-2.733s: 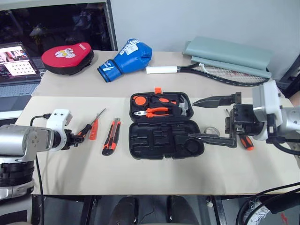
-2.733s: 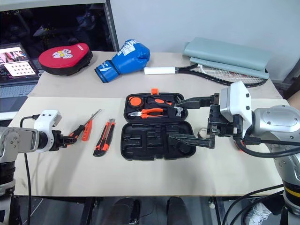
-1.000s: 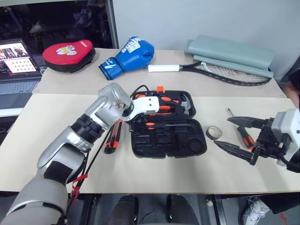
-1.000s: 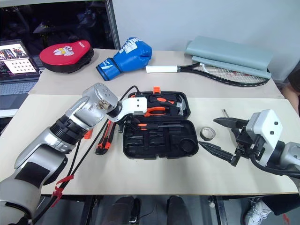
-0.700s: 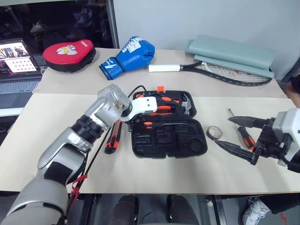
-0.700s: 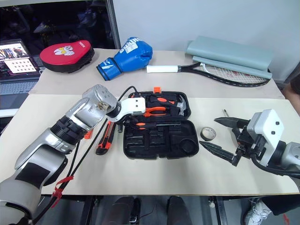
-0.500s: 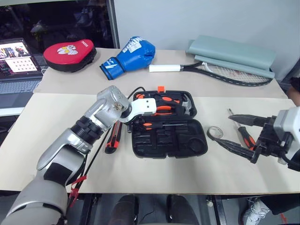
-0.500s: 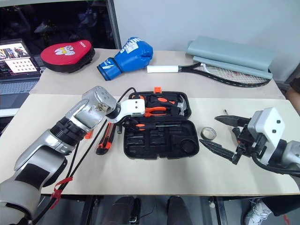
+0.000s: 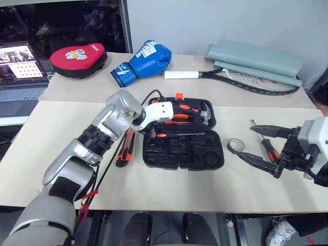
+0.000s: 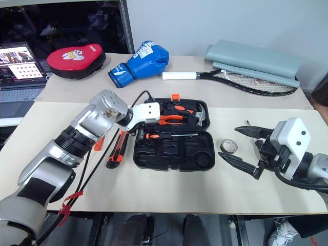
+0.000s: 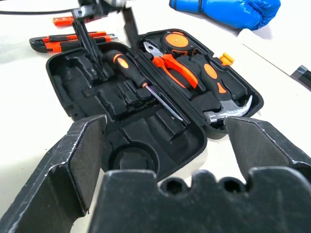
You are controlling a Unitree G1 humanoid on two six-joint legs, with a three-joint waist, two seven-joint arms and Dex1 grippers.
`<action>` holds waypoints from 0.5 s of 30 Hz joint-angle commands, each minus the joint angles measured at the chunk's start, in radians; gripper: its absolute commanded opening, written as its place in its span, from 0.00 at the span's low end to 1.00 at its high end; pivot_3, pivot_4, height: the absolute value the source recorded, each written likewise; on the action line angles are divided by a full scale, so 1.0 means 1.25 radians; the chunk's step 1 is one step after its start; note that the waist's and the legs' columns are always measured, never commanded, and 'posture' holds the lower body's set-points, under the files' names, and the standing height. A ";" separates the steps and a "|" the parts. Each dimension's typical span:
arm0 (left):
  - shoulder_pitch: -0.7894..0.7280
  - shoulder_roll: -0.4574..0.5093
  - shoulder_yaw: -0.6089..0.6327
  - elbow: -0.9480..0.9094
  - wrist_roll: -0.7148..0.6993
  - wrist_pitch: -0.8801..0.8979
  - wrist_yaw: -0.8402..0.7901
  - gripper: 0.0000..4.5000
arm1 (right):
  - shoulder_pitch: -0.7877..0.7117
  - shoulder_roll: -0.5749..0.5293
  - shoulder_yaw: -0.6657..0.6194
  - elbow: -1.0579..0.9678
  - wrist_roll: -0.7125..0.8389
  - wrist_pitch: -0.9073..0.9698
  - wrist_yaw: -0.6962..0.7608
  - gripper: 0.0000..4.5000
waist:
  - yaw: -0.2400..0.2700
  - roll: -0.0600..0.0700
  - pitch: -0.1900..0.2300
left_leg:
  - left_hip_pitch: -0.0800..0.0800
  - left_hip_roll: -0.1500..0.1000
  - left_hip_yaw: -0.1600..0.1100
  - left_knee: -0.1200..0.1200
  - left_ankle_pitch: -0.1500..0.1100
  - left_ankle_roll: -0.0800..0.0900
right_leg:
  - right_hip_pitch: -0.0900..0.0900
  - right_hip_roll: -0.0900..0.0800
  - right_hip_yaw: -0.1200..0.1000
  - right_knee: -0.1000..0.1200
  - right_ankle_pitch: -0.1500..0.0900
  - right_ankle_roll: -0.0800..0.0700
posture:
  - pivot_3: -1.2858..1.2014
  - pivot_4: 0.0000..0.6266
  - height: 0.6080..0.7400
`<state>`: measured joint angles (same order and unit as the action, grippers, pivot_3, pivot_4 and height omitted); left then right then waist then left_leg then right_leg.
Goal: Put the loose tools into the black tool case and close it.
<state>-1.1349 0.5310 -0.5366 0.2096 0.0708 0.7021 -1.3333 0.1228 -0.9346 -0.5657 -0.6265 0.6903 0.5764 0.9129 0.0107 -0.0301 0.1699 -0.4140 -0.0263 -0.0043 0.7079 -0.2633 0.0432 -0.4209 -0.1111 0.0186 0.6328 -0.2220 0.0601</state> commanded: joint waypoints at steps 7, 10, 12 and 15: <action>-0.011 -0.043 -0.020 0.088 0.031 -0.217 0.004 0.23 | -0.006 0.007 -0.017 -0.008 0.004 -0.017 -0.004 1.00 | 0.000 0.000 0.000 | 0.000 0.000 0.000 0.000 0.000 0.000 | 0.000 0.000 0.000 0.001 0.000 0.000 | 0.52 0.24 0.97; -0.020 -0.073 -0.022 0.147 0.038 -0.253 0.010 0.00 | -0.005 0.009 -0.015 -0.009 0.002 -0.017 -0.006 1.00 | 0.000 0.000 0.000 | 0.000 0.000 0.000 0.001 0.000 0.000 | 0.000 0.000 0.000 0.000 0.000 0.000 | 0.52 0.24 0.97; -0.025 -0.089 -0.023 0.177 0.046 -0.272 0.013 0.00 | -0.005 0.010 -0.013 -0.010 0.001 -0.017 -0.009 1.00 | 0.000 0.000 0.000 | 0.000 0.000 0.000 0.001 0.000 0.000 | 0.000 0.000 0.000 0.000 0.000 0.000 | 0.52 0.24 0.97; -0.024 -0.104 -0.039 0.206 0.067 -0.290 0.004 0.00 | -0.004 0.014 -0.012 -0.014 0.001 -0.016 -0.013 1.00 | 0.000 0.000 0.000 | 0.000 0.000 0.000 0.001 0.000 0.000 | 0.000 0.000 0.000 0.000 0.000 0.000 | 0.52 0.24 0.97</action>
<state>-1.1392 0.4094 -0.5730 0.4572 0.1263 0.3682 -1.3219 0.1231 -0.9216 -0.5635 -0.6230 0.6895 0.5750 0.9079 0.0110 -0.0301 0.1699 -0.4146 -0.0265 -0.0041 0.7091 -0.2634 0.0433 -0.4210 -0.1110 0.0185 0.6332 -0.2218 0.0602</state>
